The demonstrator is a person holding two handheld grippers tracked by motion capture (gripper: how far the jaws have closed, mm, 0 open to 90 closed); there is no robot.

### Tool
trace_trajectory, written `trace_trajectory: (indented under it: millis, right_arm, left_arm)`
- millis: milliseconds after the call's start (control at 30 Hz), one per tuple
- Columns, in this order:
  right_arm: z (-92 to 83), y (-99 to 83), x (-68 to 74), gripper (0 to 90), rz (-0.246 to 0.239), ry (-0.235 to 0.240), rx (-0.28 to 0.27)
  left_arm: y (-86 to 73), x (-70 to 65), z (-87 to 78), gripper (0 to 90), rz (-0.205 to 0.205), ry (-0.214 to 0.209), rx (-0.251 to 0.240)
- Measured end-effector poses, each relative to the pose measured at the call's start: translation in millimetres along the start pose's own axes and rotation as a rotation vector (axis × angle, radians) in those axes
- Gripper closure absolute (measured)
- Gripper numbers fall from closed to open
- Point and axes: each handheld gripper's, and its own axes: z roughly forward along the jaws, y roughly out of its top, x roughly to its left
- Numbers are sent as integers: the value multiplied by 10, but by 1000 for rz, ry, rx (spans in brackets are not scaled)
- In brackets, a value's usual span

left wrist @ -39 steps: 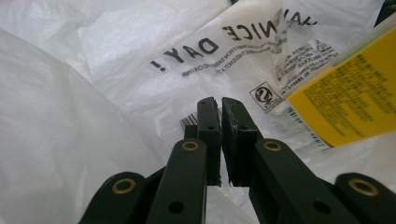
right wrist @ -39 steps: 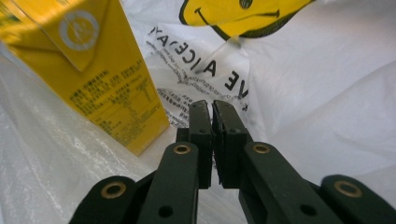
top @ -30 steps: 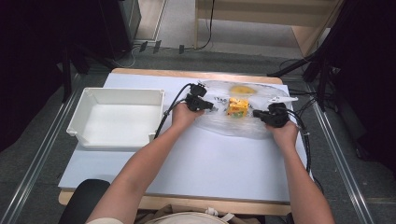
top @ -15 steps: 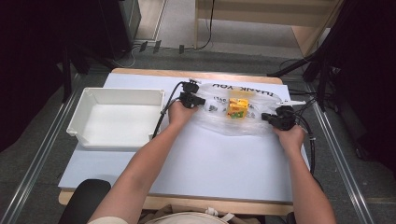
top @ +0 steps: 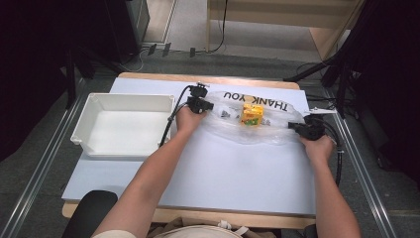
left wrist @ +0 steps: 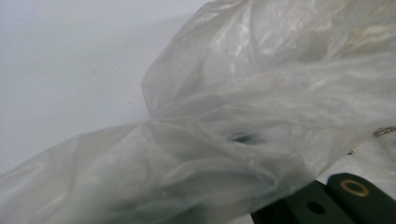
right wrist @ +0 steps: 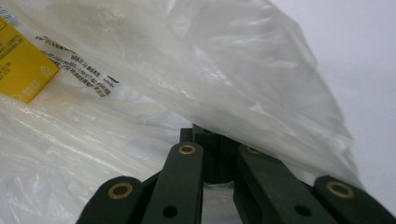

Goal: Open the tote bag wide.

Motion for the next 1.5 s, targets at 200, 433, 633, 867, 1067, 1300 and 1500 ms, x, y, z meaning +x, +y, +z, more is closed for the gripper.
trace_trajectory:
  millis: [200, 433, 633, 867, 1067, 1300, 1500]
  right_arm:
    - [-85, -69, -129, 900, 37, -18, -12]
    - [-136, -108, -156, 900, 24, -40, -14]
    - [-188, -149, -220, 900, 46, -47, -18]
    - [-226, -182, -235, 900, 35, -62, -20]
    - [-256, -207, -265, 900, 38, -52, -18]
    - [-267, -214, -251, 900, 40, -83, -20]
    - [-283, -178, -218, 900, 48, -87, -8]
  left_arm:
    - [-6, 70, -28, 900, -11, 19, -7]
    - [-28, 33, -27, 900, -3, 55, -23]
    - [-32, 15, -28, 900, -10, 80, -26]
    - [-48, 37, -38, 900, -17, 87, -35]
    - [-56, 43, -41, 900, -28, 86, -39]
    - [-34, 25, -43, 900, -53, 100, -25]
    - [9, 28, -60, 900, -26, 84, 5]
